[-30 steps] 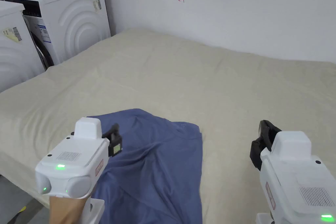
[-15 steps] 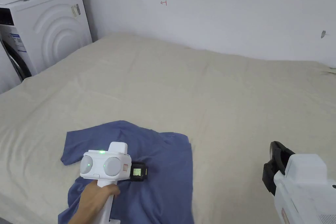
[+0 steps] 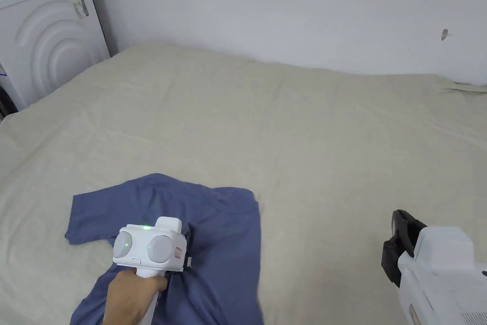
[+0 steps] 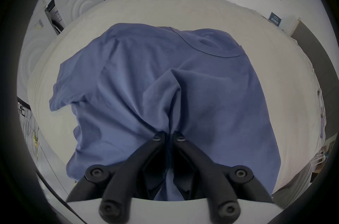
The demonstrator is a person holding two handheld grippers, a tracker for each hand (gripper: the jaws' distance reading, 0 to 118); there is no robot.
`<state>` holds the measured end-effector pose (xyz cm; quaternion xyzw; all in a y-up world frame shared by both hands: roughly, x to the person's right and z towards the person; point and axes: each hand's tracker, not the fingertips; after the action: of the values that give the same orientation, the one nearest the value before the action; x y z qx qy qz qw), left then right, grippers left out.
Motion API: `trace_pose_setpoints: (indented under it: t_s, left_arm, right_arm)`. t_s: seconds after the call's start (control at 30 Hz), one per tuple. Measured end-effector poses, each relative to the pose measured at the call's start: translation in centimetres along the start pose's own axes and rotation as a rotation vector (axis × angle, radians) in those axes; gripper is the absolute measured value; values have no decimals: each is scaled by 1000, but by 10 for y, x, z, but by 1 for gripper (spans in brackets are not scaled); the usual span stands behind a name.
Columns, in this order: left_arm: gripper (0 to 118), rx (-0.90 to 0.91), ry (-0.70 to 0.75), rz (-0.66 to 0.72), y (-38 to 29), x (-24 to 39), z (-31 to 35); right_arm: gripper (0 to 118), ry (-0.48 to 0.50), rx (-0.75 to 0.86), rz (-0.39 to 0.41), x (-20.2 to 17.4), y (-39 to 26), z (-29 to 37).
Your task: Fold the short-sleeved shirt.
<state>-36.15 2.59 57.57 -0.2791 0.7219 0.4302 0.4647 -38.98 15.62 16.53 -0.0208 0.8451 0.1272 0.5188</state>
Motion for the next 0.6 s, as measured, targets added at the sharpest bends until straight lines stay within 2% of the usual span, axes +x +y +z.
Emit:
trace_pose_setpoints:
  t_s: [0.03, 0.17, 0.2, 0.4, 0.6]
  left_arm:
    - [1, 18, -19, 8, -1, -1, 8]
    - [0, 165, -187, 226, 12, -26, 50]
    - [0, 192, -210, 244, 17, -30, 62]
    - [0, 362, -230, 101, 49, -3, 140]
    - [0, 513, -331, -24, 98, 65, 220]
  right_arm:
    - [1, -2, 2, -4, 2, 1, 1]
    - [0, -10, 19, -20, 10, 4, 10]
    - [1, -12, 23, -21, 13, 5, 13]
    - [0, -47, 65, -45, 36, 12, 38]
    - [0, -117, 104, -58, 66, 18, 67]
